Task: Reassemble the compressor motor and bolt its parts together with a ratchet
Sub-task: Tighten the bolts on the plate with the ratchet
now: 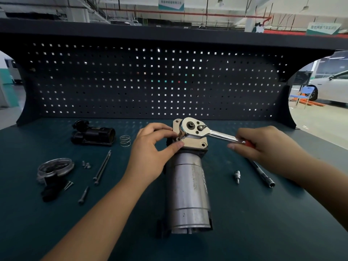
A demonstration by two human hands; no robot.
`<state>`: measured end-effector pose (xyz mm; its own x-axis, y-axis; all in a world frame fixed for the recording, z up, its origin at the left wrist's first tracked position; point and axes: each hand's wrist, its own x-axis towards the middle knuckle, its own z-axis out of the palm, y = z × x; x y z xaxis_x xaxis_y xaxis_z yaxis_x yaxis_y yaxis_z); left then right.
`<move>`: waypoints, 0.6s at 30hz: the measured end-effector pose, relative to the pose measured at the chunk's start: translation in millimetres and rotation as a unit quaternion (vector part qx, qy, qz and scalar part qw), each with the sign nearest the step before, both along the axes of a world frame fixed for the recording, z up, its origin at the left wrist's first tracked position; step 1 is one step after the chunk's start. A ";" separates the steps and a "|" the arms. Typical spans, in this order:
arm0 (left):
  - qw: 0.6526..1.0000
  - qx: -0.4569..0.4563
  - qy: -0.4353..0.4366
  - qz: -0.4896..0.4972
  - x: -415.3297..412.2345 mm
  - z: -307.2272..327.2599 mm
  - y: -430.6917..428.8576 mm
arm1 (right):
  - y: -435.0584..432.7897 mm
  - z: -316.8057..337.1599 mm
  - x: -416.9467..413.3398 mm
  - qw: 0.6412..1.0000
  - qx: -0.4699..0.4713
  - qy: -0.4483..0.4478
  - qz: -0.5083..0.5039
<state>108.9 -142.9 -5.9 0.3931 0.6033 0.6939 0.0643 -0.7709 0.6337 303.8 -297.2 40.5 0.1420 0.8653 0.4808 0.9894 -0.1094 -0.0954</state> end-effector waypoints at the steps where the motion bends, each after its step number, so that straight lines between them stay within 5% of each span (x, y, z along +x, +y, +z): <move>1: 1.000 -0.002 0.001 0.000 0.0 0.3 -0.1 | 0.3 0.2 -0.2 1.000 -0.006 0.005 0.004; 18: 1.000 0.027 0.013 0.005 0.3 -0.6 -0.8 | -16.3 -9.8 -24.9 0.994 -0.042 0.096 -0.018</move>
<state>109.2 -143.7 -6.5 0.4063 0.5688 0.7151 0.0877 -0.8033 0.5891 278.8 -313.5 30.7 0.2567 0.8938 0.3676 0.9489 -0.1609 -0.2715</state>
